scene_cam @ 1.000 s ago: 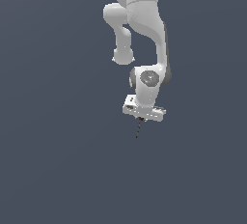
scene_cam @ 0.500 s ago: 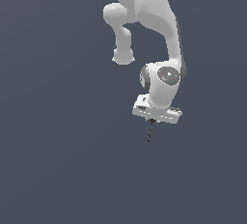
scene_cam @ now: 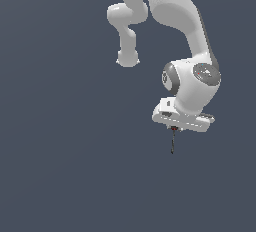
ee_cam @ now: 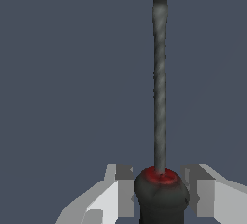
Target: Pick up the object and move it to a goal position.
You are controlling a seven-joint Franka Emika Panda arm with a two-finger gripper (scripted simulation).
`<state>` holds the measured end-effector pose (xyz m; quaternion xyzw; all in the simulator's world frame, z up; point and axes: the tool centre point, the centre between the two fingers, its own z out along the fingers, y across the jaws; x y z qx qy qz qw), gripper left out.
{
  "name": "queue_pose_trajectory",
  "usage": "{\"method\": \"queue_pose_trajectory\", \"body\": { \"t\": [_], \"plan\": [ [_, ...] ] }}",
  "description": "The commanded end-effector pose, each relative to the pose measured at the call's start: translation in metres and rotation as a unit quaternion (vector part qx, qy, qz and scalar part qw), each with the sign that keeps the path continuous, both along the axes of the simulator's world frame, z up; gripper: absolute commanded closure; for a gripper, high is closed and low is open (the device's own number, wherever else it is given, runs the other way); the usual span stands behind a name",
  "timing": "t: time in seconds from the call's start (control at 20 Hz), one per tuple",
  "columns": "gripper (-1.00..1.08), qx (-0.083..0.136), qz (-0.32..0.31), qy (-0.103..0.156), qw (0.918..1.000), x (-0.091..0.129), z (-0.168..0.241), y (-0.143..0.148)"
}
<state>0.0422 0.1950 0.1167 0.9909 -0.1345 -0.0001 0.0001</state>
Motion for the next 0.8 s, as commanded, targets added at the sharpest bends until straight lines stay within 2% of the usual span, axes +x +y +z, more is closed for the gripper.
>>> {"method": "queue_pose_trajectory", "body": {
  "t": [0.0,0.35,0.75],
  "plan": [
    [1.08,0.000,0.000,0.000,1.0000,0.008,0.009,0.010],
    [1.08,0.000,0.000,0.000,1.0000,0.023,0.024,0.027],
    [1.08,0.000,0.000,0.000,1.0000,0.029,0.029,0.032]
  ]
}}
